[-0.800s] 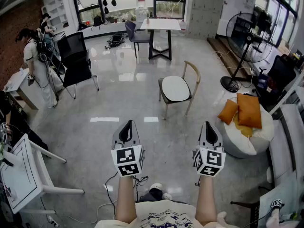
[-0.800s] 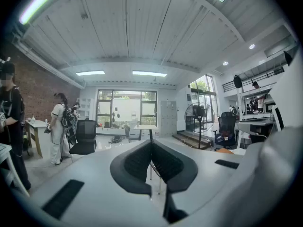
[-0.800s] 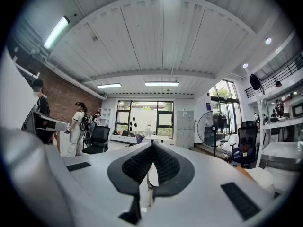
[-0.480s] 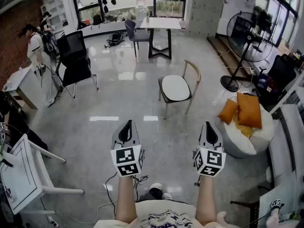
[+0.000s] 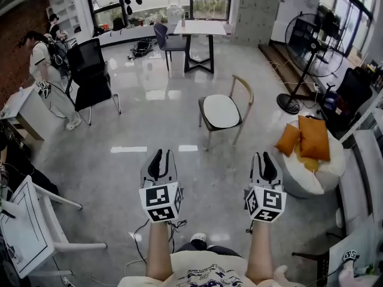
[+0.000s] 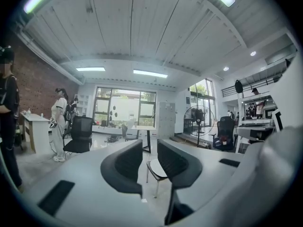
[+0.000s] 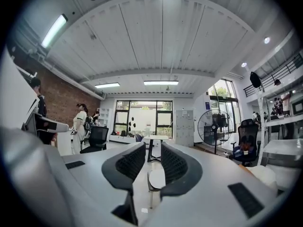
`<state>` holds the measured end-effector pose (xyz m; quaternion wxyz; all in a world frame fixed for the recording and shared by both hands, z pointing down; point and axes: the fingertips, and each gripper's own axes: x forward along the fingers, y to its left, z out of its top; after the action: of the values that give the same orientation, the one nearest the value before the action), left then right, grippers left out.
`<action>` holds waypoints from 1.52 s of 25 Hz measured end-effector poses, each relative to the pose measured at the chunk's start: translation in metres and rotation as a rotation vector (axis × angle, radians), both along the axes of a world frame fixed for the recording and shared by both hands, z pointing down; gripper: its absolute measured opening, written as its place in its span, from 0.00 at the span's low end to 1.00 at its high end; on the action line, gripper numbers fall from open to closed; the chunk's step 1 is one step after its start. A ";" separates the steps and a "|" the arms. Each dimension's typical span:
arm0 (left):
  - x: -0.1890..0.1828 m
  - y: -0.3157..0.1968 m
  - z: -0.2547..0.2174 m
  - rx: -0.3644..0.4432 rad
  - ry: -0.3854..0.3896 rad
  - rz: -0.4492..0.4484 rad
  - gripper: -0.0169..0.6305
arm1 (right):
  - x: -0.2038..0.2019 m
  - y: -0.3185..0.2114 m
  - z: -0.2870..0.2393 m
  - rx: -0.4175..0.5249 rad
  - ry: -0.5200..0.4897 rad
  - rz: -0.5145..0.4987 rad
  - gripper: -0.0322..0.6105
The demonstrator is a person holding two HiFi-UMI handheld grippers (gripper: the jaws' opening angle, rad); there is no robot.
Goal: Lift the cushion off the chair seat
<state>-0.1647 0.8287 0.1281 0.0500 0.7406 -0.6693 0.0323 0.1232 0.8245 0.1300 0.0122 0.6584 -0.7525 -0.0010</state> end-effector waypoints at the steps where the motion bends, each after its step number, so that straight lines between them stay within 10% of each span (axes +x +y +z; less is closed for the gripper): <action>1: -0.002 -0.005 0.001 0.001 0.002 0.002 0.19 | -0.002 -0.004 0.002 0.000 -0.003 0.005 0.24; 6: -0.008 -0.030 0.011 -0.013 0.018 0.033 0.37 | -0.015 -0.023 0.014 -0.027 -0.018 0.009 0.38; 18: 0.000 -0.113 0.043 -0.075 0.005 0.047 0.39 | -0.014 -0.109 0.043 -0.088 0.002 -0.013 0.40; 38: 0.065 -0.434 0.017 -0.041 0.009 -0.047 0.39 | 0.058 -0.457 0.018 -0.061 -0.013 -0.091 0.40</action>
<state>-0.1002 0.3950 0.1447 0.0689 0.7236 -0.6855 0.0416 0.1817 0.3679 0.1478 0.0271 0.6227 -0.7816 0.0256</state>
